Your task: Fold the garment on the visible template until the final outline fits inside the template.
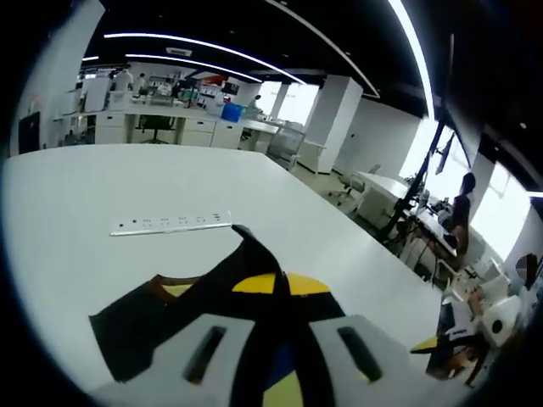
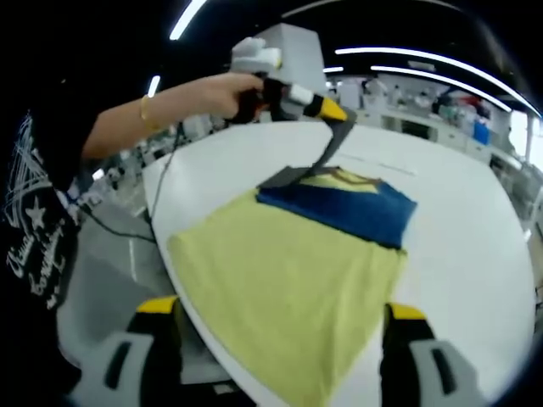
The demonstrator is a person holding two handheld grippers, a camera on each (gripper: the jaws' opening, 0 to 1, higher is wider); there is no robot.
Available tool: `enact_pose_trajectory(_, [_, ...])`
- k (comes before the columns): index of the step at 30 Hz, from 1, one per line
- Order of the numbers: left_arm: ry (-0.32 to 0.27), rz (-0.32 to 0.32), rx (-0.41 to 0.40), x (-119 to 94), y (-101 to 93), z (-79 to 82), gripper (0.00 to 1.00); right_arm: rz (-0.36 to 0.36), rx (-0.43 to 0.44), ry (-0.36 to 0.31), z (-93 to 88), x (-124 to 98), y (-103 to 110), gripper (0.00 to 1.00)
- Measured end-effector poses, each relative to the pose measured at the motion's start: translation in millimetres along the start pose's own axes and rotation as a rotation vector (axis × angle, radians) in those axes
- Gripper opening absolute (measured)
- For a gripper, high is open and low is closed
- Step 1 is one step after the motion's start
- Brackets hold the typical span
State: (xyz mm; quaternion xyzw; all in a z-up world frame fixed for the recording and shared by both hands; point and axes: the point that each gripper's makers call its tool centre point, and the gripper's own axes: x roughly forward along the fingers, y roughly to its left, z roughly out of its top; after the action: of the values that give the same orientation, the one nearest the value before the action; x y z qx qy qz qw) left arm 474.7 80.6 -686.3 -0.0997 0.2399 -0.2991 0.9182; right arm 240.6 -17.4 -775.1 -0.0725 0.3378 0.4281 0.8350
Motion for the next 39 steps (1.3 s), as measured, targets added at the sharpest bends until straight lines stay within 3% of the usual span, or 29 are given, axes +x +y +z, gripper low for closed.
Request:
enact_pose_trajectory(15, [0.078,-0.072,0.021,39,-30.8,-28.1,0.00,-0.010,0.024,0.015,-9.9,-2,-3,0.99])
enact_pose_trajectory(31, [0.231,-0.116,0.062,71,-54.3,-99.0,0.00,-0.022,0.049,0.012,-13.2,-2,-10,0.99])
enact_pose_trajectory(35, [0.242,-0.124,0.052,75,-56.7,-107.1,0.00,-0.020,0.064,0.009,-16.1,0,-10,0.99])
enact_pose_trajectory(39, [0.264,-0.173,0.060,77,-66.0,-115.7,0.03,-0.018,0.070,0.013,-18.8,1,-11,0.99])
